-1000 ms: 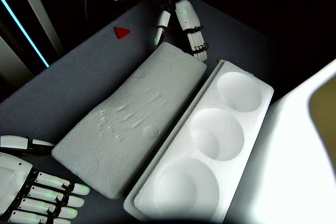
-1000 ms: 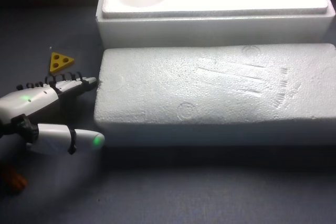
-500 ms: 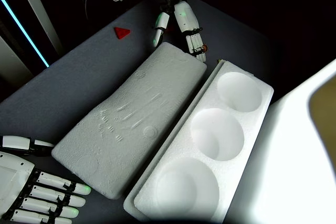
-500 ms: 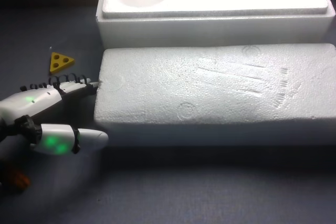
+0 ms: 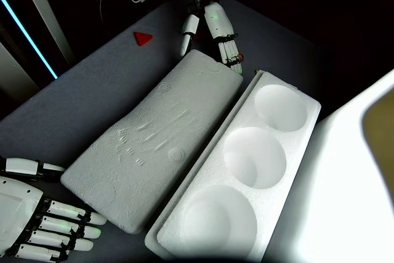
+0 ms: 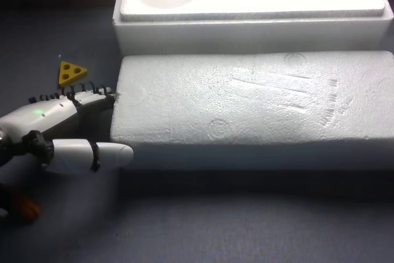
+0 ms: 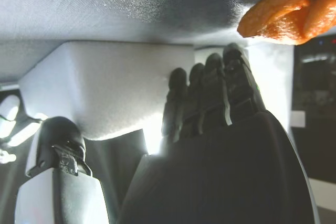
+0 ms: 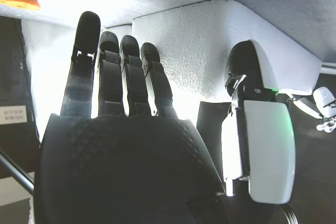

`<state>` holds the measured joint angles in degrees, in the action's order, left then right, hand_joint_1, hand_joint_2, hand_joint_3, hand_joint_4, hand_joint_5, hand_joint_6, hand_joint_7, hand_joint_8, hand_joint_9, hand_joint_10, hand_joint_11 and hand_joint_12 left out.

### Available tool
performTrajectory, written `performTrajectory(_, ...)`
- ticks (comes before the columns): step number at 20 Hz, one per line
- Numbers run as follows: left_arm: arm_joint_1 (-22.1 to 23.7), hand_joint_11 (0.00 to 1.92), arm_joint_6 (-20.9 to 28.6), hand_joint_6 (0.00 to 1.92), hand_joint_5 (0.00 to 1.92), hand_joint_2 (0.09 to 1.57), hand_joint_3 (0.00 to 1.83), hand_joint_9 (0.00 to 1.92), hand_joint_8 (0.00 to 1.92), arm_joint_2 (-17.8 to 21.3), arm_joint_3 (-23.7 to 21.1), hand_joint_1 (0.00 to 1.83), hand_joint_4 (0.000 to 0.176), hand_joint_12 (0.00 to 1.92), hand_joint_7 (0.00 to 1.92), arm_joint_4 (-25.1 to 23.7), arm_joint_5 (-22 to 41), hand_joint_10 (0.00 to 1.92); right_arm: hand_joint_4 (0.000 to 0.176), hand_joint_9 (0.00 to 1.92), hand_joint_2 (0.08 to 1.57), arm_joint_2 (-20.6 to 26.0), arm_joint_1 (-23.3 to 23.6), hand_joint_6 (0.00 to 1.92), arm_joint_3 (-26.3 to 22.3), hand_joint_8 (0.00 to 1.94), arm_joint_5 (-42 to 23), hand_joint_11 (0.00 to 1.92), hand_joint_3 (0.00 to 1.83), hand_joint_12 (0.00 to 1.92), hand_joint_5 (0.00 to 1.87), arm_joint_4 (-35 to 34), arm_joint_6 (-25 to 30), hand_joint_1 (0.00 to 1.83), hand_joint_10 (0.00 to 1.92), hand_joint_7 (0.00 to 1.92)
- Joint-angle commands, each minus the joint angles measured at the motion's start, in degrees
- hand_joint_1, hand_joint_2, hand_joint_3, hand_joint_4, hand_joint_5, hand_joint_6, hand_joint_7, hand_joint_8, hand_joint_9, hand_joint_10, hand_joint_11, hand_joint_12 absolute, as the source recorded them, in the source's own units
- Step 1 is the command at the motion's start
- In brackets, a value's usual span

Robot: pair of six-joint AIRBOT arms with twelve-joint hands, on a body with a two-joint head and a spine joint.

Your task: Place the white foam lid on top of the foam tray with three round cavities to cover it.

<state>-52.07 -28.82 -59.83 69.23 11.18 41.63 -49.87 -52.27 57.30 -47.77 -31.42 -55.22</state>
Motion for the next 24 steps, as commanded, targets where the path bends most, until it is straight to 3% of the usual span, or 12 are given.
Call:
performTrajectory(1,0.6,0.0,0.8,0.02,0.16,1.08,0.02,0.0,0.01,-0.5,0.1,0.24,0.0,0.0,0.05,0.2,6.4,0.0,0.0,0.18,1.17,0.3,0.6,0.01,0.4,0.01,-6.5,0.0,0.0,1.41,0.19,0.2,0.5,0.47,0.04,0.18)
performTrajectory(9,0.6,0.0,1.4,0.01,0.17,1.1,0.01,0.0,0.0,-0.6,0.1,0.27,0.0,0.0,0.05,-0.1,7.0,0.0,0.0,0.18,1.17,0.3,0.6,0.0,0.4,0.0,-6.7,0.0,0.0,1.41,0.19,0.4,0.9,0.5,0.03,0.17)
performTrajectory(15,0.5,0.0,1.5,0.01,0.17,1.06,0.0,0.0,0.0,-0.7,0.0,0.46,0.0,0.0,0.04,-0.5,6.8,0.0,0.0,0.21,1.17,0.3,0.5,0.0,0.4,0.0,-6.8,0.0,0.0,1.45,0.2,0.4,1.1,0.49,0.04,0.19)
performTrajectory(24,0.5,0.0,1.6,0.01,0.18,1.07,0.0,0.01,0.01,-0.7,0.0,0.48,0.0,0.0,0.07,-0.5,6.9,0.0,0.0,0.21,1.17,0.3,0.5,0.0,0.4,0.01,-6.8,0.0,0.0,1.44,0.21,0.4,1.1,0.48,0.05,0.19)
